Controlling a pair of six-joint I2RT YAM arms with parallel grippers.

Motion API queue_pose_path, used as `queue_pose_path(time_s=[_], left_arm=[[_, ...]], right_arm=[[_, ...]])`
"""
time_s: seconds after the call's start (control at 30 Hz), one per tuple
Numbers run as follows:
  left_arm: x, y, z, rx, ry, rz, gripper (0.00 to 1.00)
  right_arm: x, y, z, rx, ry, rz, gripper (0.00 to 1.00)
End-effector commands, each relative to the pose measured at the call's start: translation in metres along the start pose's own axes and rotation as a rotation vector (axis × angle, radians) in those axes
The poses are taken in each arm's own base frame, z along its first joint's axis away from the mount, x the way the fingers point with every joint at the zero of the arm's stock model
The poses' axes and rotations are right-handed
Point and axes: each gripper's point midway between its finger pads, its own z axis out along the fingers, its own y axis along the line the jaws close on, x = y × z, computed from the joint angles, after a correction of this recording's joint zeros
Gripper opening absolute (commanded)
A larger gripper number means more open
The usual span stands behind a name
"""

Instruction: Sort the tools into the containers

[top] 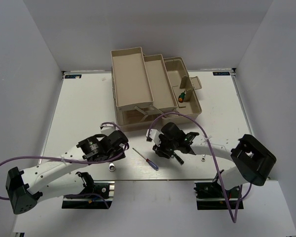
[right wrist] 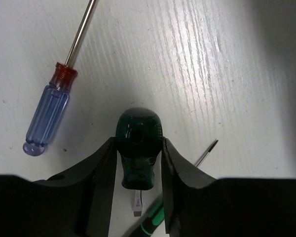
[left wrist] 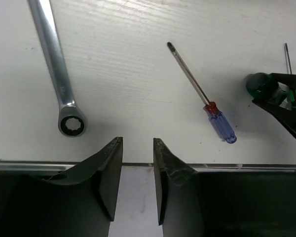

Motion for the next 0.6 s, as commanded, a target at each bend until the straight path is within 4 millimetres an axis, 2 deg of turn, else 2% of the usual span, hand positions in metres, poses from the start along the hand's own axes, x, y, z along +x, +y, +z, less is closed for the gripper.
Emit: queue_pose_path(time_s=[0.0, 0.03, 0.07, 0.1, 0.13, 0.2, 0.23, 0.27, 0.3, 0.37, 0.4, 0.43, 0.47, 0.5, 0.57], left_arm=[[-0.014, -0.022, -0.003, 0.073, -0.039, 0.008, 0.40], [-0.014, -0.025, -0.001, 0.077, -0.041, 0.016, 0.32], [-0.014, -0.027, 0.002, 0.075, -0.040, 0.017, 0.29], [-0.016, -0.035, 0.001, 0.105, -0.043, 0.007, 0.25], [-0.016, -0.037, 0.003, 0.105, -0.043, 0.007, 0.20], [-0.015, -0.044, 0.006, 0.128, -0.042, 0.000, 0.18], [-0.015, -0.044, 0.006, 0.128, -0.042, 0.000, 0.21], [-0.016, -0.042, 0.010, 0.112, -0.040, -0.004, 0.46], [-0.016, -0.042, 0.010, 0.112, -0.040, -0.004, 0.60], [-0.014, -0.040, 0.015, 0.091, -0.022, -0.005, 0.64], [-0.016, -0.039, 0.020, 0.077, -0.022, -0.013, 0.76], [-0.013, -0.039, 0.022, 0.072, -0.010, 0.003, 0.81], [-0.010, -0.037, 0.028, 0.050, 0.009, 0.005, 0.81], [-0.014, -0.037, 0.029, 0.043, 0.008, 0.006, 0.81], [-0.013, -0.034, 0.034, 0.009, 0.021, 0.009, 0.81]], right_arm=[[-0.008, 0.001, 0.004, 0.013, -0.015, -0.027, 0.34], [-0.008, 0.002, 0.005, 0.011, -0.016, -0.030, 0.30], [-0.008, 0.002, 0.005, 0.009, -0.012, -0.031, 0.25], [-0.012, 0.002, 0.002, 0.016, -0.021, -0.027, 0.15], [-0.012, 0.001, -0.002, 0.016, -0.005, -0.018, 0.12], [-0.021, -0.005, -0.016, 0.046, -0.004, 0.020, 0.04], [-0.034, -0.011, -0.026, 0.069, -0.009, 0.029, 0.01], [-0.040, -0.016, -0.038, 0.094, -0.023, 0.044, 0.00], [-0.040, -0.025, -0.053, 0.142, -0.016, 0.085, 0.00], [-0.052, -0.039, -0.082, 0.202, -0.051, 0.132, 0.00], [-0.047, -0.035, -0.096, 0.203, -0.039, 0.150, 0.00], [-0.050, -0.039, -0.114, 0.225, -0.066, 0.162, 0.00], [-0.052, -0.042, -0.122, 0.240, -0.081, 0.168, 0.00], [-0.059, -0.043, -0.142, 0.272, -0.134, 0.159, 0.00], [-0.055, -0.054, -0.156, 0.342, -0.129, 0.167, 0.00]])
